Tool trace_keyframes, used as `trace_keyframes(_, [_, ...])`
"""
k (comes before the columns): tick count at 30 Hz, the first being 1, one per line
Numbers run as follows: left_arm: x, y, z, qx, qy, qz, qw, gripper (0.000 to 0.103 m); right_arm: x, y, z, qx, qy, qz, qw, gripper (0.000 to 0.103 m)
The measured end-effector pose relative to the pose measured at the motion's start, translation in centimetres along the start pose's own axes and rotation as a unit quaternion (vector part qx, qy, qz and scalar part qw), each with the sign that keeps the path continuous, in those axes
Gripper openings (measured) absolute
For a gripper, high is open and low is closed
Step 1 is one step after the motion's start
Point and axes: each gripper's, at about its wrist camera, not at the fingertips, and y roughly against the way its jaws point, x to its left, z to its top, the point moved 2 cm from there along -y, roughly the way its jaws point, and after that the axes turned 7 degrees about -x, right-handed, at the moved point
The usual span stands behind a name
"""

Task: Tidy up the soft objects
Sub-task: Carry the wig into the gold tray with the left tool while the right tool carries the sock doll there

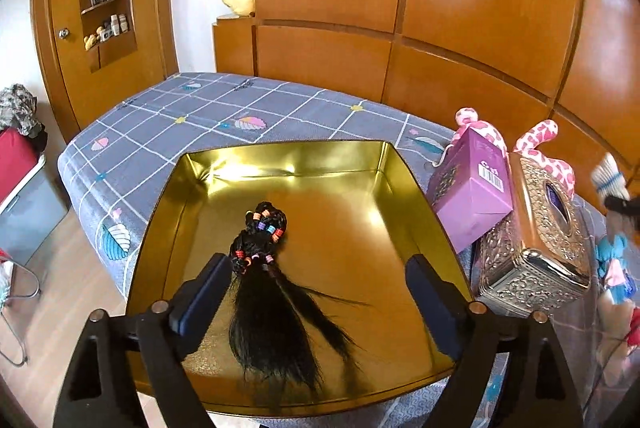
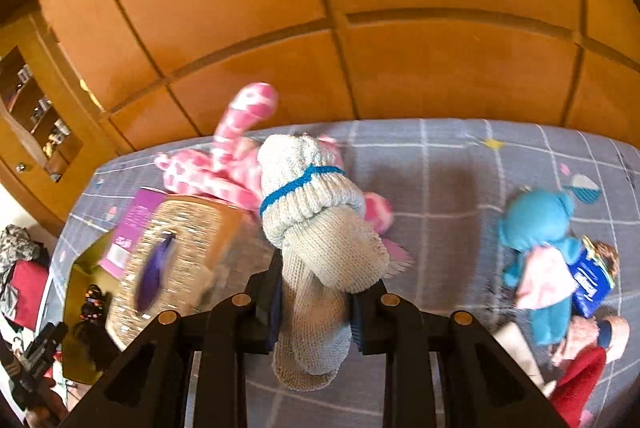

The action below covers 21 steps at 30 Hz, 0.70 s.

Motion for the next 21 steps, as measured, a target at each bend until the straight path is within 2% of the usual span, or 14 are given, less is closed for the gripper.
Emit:
trace_keyframes(10, [0.7,0.1,-0.4,0.004,0.003,0.006,1.0,0.093,9.7,-0.7,0.9,0.002,0.057,0.082,0.995,0.026])
trace_keyframes(16, [1.6,-0.3,-0.7,0.009,0.014,0.011,0.9998,0.093,17.4,-2.4,-1.1,0.04,0.102,0.145,0.983,0.026])
trace_keyframes(21, [2.8,-0.6,-0.7,0.01,0.037,0.012,0.9992,0.098,23.3,-4.3,-3.7,0.079,0.136,0.175,0.972,0.026])
